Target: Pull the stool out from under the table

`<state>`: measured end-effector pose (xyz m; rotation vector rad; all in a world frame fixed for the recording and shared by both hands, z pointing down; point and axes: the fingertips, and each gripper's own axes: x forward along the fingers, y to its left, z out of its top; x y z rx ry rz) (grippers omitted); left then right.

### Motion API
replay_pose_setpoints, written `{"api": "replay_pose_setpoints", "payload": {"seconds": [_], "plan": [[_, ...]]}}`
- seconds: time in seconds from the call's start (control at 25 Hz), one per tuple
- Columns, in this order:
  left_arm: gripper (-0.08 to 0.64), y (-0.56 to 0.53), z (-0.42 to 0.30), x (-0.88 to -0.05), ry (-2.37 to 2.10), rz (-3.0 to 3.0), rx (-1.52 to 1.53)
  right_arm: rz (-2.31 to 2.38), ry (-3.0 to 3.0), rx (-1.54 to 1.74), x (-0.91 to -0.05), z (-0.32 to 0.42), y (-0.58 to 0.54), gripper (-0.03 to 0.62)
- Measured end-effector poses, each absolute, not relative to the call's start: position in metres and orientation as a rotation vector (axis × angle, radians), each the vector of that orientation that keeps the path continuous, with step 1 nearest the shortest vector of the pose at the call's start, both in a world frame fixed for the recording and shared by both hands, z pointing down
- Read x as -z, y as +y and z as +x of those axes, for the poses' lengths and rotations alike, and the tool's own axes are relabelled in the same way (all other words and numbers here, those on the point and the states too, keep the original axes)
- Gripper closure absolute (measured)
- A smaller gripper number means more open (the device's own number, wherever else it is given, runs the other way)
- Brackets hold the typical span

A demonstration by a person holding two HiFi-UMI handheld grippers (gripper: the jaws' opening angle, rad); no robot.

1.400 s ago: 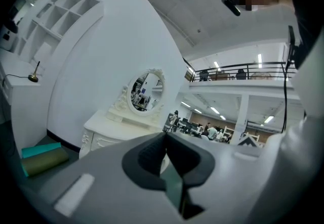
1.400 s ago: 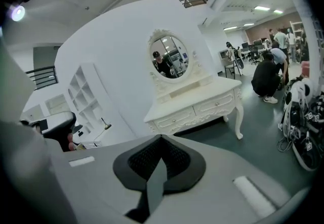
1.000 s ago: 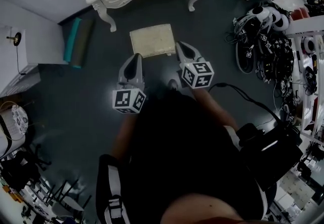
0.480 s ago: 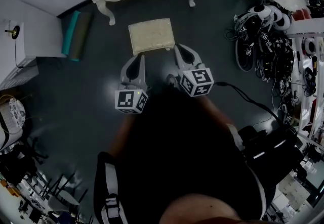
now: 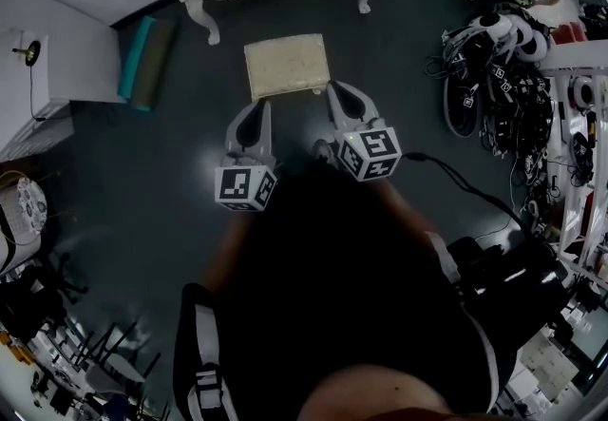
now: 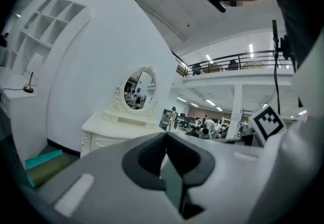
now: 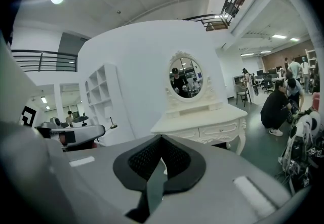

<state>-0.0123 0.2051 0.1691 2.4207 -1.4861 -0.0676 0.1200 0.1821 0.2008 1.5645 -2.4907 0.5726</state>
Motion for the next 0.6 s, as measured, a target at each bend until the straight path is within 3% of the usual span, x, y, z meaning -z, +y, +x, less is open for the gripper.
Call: {"api": "replay_pose_setpoints", "payload": {"seconds": [0.6], "plan": [[0.551, 0.2119, -0.0132, -0.1683, -1.470, 2.422, 0.074, 1.587, -2.492, -0.548, -0.1965, 0.1198, 0.1921, 0.594]]}}
